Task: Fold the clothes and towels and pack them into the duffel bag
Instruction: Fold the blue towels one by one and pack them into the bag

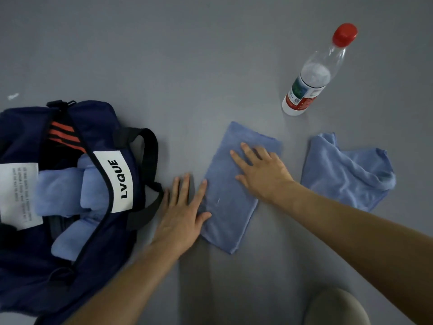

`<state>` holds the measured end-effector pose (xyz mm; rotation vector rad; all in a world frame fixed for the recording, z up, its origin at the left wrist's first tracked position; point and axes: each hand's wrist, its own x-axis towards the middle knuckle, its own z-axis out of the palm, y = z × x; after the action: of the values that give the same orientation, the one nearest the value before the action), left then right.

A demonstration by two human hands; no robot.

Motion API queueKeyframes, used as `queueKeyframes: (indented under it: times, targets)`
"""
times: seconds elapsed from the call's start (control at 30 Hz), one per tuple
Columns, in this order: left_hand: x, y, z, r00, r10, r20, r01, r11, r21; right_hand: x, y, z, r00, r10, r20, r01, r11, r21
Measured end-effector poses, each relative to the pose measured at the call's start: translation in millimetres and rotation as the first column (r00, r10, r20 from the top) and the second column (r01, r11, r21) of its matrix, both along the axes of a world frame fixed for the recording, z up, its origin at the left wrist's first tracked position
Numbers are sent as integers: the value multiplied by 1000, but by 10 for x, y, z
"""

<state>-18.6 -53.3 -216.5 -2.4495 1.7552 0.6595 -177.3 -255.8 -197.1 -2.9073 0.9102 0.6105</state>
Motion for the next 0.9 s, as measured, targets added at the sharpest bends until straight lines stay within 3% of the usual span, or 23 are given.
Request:
queueKeyframes:
  times: [0.13,0.2,0.27,0.4,0.6,0.7,0.8,0.9]
  targets:
    - [525,-393,58,992,97,77,-90,991,-98,-403,184,71,970,-188,152,201,977,-71]
    - [633,-507,44,990,116,79,-100,977,-187,-547,201,94,954,-225,200,226,974,18]
    - [639,-550,13,993,93,70,-71,961,-267,-647,137,73,935,-216,282,200,976,86]
    - [617,-561,61,994,90,58,-64,933,-353,-788,-177,-71,907,-158,390,159,987,29]
    - [711,-706,210,997,70,-34,-75,973,-217,-713,-503,-3,892,-239,383,192,969,159]
    - [727,-824,248,994,86,-64,-98,972,-212,-575,-636,72,921,-250,299,192,959,208]
    - [717,-794,302,979,181,-98,-204,921,-332,-616,-619,156,908,-186,375,132,978,164]
    - [599,-584,375,984,160,-81,-180,875,-450,-856,-361,227,849,-108,517,88,994,63]
